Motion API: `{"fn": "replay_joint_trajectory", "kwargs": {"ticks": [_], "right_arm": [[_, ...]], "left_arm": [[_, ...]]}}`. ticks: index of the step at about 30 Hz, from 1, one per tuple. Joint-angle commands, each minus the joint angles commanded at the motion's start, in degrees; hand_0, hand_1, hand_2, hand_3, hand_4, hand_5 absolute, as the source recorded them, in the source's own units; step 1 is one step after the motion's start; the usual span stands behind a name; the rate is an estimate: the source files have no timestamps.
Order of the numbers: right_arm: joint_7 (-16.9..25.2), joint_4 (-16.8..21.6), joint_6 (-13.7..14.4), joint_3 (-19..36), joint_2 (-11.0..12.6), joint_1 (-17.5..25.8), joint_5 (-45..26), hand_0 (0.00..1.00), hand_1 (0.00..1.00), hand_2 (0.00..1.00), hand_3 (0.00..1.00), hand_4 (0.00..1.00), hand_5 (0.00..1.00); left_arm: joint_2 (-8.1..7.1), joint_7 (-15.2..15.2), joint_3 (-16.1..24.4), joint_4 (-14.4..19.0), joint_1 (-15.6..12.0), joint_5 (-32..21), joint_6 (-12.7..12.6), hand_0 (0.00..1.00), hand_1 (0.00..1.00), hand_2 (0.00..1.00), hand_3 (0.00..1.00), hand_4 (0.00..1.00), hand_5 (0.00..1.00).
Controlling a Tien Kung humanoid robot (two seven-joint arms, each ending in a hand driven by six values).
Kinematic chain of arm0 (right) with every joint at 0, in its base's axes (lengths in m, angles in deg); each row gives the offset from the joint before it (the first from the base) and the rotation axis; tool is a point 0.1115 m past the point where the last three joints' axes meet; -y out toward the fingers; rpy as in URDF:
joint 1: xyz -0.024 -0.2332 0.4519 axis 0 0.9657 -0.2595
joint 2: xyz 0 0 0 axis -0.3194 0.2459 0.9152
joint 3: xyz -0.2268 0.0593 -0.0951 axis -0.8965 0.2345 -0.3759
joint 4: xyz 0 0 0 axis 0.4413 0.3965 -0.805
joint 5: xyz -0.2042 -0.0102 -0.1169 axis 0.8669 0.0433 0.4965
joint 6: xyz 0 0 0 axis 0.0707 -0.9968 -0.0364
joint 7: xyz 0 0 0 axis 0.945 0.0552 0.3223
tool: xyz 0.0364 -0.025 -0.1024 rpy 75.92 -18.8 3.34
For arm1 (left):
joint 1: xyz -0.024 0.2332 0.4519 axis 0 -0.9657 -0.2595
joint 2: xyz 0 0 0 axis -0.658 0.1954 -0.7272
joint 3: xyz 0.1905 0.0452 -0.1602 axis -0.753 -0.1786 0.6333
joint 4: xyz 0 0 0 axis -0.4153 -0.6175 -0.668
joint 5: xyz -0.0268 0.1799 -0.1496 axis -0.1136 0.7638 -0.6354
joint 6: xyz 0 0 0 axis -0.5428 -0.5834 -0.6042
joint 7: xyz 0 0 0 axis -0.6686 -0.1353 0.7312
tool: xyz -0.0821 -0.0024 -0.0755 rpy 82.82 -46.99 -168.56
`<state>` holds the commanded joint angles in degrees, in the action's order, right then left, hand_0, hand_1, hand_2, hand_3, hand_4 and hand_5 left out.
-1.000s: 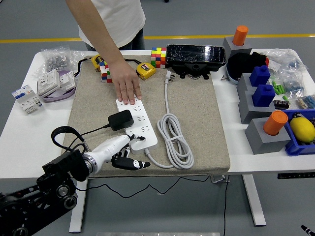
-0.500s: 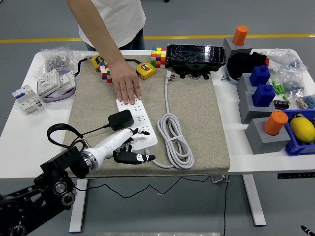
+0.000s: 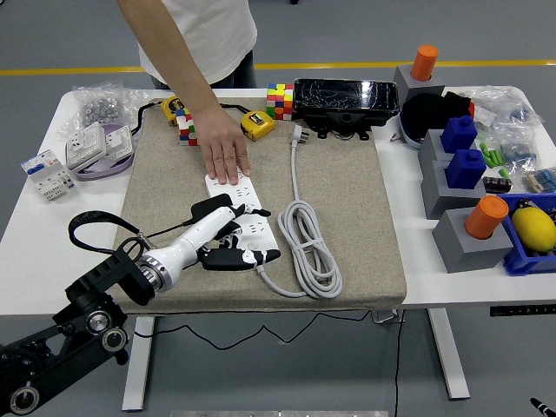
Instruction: Put the plug near the board,insert it into the board,press the button,pull the plug out
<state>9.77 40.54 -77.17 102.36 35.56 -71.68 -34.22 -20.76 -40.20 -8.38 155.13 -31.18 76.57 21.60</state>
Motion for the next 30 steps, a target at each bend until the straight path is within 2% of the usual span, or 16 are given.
{"fn": "replay_joint_trajectory", "kwargs": {"ticks": [18,30], "right_arm": [[0.0,-0.1,0.0,-0.3,0.1,-0.1,-0.1,0.570,0.663,0.677,0.603,0.973,0.491],[-0.1,0.0,0.0,-0.8,0.4,-0.3,-0.2,0.570,0.663,0.677,0.602,0.973,0.491]], "left_arm": [[-0.23,3.4,-1.0,-1.5,0.1,1.6,1.9,0.084,0.074,0.137,0.836,0.886,0.499],[-0.09,5.1,-2.8,-4.7,0.5,3.7,2.5,0.085,0.073,0.137,0.835,0.884,0.497]]}}
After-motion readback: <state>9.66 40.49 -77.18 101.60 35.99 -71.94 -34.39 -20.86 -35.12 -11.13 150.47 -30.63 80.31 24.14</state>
